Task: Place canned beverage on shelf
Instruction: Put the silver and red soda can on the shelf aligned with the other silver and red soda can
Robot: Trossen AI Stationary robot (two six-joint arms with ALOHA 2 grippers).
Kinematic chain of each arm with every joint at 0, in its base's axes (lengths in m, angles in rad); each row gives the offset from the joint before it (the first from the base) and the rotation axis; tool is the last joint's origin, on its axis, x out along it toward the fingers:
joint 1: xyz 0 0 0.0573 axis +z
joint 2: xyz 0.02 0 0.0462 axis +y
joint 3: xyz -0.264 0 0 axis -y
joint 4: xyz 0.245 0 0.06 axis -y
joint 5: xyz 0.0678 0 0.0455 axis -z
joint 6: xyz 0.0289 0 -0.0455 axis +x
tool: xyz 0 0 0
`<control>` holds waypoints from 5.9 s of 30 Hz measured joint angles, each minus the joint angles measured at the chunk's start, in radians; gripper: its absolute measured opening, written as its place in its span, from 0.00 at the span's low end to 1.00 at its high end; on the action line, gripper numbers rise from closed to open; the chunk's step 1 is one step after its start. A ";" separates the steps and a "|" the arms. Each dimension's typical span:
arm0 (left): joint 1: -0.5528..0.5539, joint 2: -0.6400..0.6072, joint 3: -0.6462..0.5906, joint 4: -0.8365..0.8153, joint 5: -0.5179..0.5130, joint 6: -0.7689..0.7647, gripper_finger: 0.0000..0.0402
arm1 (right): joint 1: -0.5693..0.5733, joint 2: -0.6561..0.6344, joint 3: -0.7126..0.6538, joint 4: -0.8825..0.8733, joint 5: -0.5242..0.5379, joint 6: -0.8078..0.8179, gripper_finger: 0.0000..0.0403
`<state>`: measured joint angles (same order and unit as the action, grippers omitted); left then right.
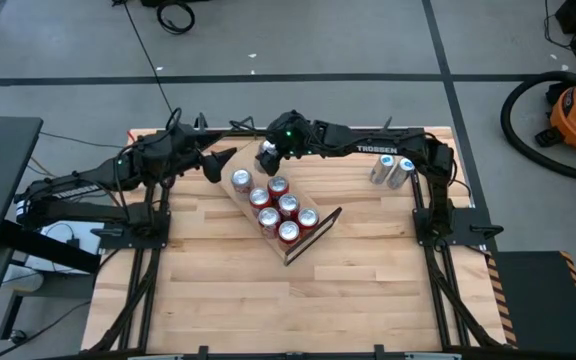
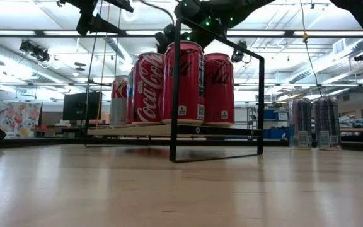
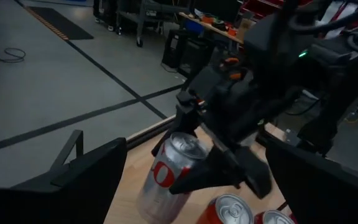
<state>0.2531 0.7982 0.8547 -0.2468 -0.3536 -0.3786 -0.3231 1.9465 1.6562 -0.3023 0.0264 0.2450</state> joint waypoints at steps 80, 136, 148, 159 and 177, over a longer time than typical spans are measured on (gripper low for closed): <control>-0.016 0.000 0.000 -0.043 0.000 -0.018 0.99 | -0.021 0.047 -0.016 -0.021 -0.173 0.117 0.90; -0.017 0.000 0.000 -0.043 0.001 0.005 0.99 | -0.106 0.048 -0.017 -0.295 -0.108 0.119 0.90; -0.017 0.000 0.002 -0.147 0.052 -0.045 0.99 | -0.080 0.048 -0.017 -0.282 -0.076 0.119 0.90; -0.017 0.000 0.002 -0.483 0.105 -0.166 0.99 | -0.112 0.047 -0.017 -0.306 -0.106 0.116 0.90; -0.001 0.141 -0.183 -0.510 0.075 -0.366 0.99 | -0.131 0.045 -0.016 -0.288 -0.105 0.070 0.90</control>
<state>0.2518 0.9390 0.6720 -0.7571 -0.2791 -0.7447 -0.4541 1.9919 1.6398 -0.5905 -0.0790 0.3149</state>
